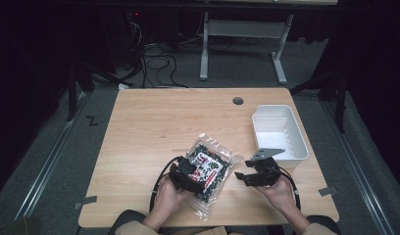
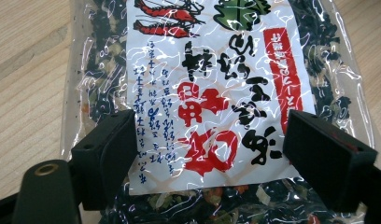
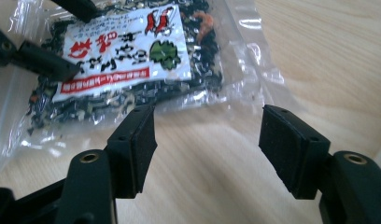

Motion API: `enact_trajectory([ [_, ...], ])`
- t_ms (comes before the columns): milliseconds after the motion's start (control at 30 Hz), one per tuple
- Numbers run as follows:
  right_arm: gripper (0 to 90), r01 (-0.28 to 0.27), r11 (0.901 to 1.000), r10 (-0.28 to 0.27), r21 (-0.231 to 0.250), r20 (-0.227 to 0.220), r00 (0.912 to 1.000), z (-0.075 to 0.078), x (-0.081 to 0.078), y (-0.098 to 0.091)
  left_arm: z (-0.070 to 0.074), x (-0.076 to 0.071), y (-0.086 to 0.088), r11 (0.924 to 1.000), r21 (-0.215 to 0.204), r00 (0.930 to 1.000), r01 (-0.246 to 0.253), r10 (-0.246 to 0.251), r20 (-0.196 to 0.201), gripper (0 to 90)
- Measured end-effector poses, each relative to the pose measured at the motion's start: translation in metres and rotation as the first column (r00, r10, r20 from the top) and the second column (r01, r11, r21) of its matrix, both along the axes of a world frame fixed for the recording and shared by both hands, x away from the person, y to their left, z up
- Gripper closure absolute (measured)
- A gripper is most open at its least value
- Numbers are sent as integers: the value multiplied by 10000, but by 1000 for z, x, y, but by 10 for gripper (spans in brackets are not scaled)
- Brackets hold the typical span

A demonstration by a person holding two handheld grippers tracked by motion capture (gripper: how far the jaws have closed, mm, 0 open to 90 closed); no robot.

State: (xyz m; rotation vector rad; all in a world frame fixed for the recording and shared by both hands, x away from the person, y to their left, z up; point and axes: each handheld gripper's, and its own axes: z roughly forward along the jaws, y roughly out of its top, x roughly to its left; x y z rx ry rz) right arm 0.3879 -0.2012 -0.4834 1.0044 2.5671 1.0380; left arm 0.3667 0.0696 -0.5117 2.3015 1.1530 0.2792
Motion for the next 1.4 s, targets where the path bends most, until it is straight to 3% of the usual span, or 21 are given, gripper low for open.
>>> enact_trajectory([
  [100, 371, 13, 9998, -17, -200, -199, 9998, 6, 12, 10, 0, 0, 0, 10000, -23, 10000, 1, -1, -39, 182],
  [167, 373, -105, 9993, 84, -356, -598, 9982, 9, 25, 18, 0, 0, 0, 10000, 16, 10000, -41, 41, 33, 157],
  [233, 381, -119, 9986, 86, -516, -648, 9979, 10, 32, 21, 0, 0, -1, 9999, 128, 9999, -16, 14, 107, 153],
  [400, 391, 19, 9961, -115, -885, -1082, 9941, 8, 51, 34, 0, 1, -1, 9999, 100, 10000, -37, 36, 72, 151],
  [567, 404, 224, 9918, -379, -1256, -1221, 9918, 3, 64, 44, 0, 1, 0, 9999, 95, 10000, -37, 37, 69, 150],
  [733, 414, 634, 9874, -822, -1453, -1272, 9885, 1, 71, 54, -1, 1, 0, 10000, 91, 10000, -31, 30, 60, 148],
  [1033, 415, 768, 9795, -1061, -1861, -1528, 9825, -9, 79, 59, -1, 1, 1, 9999, 101, 10000, -73, 72, 61, 138],
  [1133, 411, 730, 9784, -1082, -1936, -1778, 9781, -13, 81, 59, -1, 2, 2, 9998, 131, 9999, -152, 151, 64, 131],
  [1167, 403, 616, 9735, -1102, -2203, -2159, 9702, -20, 83, 59, -1, 2, 2, 9996, 142, 9997, -232, 230, 127, 127],
  [1233, 395, 620, 9740, -1115, -2180, -2228, 9685, -22, 84, 59, -1, 2, 2, 9994, 207, 9995, -271, 268, 169, 123],
  [1267, 389, 753, 9769, -1233, -1998, -2400, 9629, -24, 85, 57, -1, 2, 3, 9992, 214, 9993, -338, 335, 146, 119],
  [1400, 390, 734, 9746, -1273, -2116, -2537, 9589, -24, 85, 57, -1, 4, 5, 9977, 318, 9982, -602, 599, 91, 102],
])
